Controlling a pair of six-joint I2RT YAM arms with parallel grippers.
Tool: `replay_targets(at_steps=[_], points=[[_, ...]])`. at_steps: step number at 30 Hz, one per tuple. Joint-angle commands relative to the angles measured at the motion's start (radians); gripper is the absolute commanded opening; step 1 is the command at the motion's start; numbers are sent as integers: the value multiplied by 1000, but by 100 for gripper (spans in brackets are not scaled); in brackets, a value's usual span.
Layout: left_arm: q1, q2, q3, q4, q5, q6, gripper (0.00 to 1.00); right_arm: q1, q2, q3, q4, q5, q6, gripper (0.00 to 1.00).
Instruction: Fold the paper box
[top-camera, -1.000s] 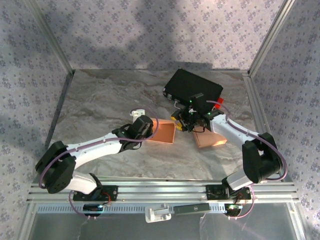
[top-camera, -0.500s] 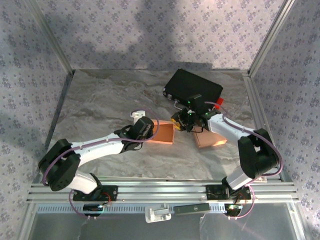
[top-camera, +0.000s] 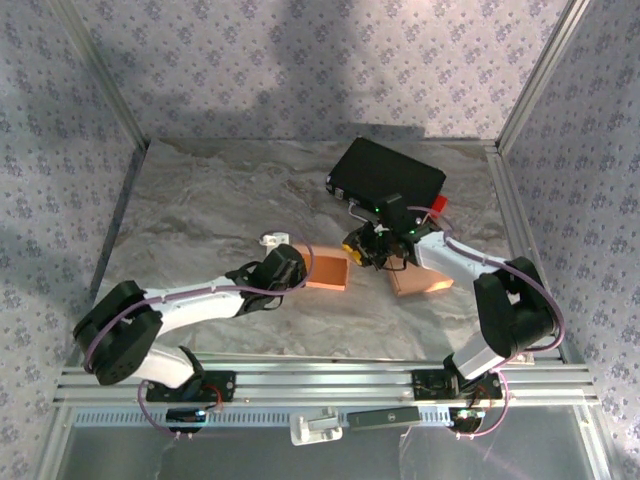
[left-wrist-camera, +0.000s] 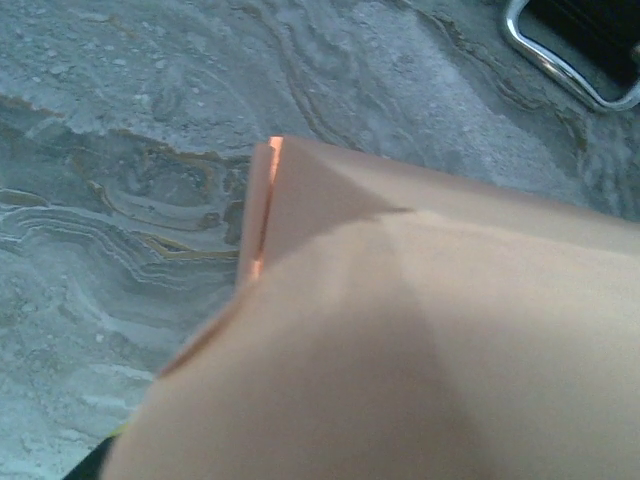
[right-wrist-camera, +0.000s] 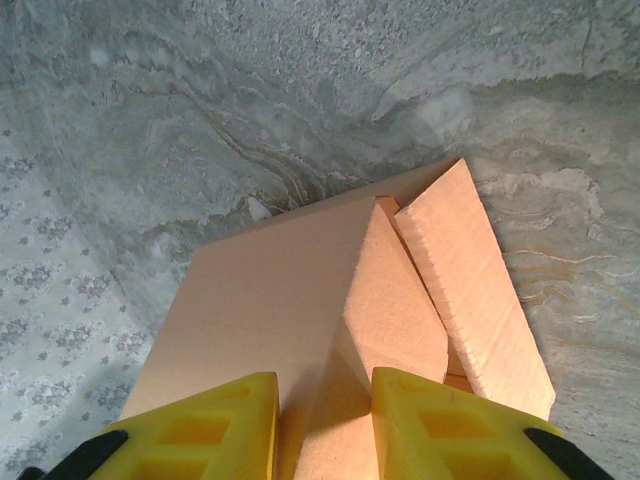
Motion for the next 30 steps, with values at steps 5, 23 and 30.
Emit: replay_targets(at_steps=[5,23,30], points=[[-10,-86,0,-12,32,-34,50,17,-7,-2,-17,30,-35,30],[-7,-363,-7,-214,151,-180,75,33,14,8,-12,41,-28,29],[354,-367,84,-343,525,-106,64,32,21,14,-16,40,-32,29]])
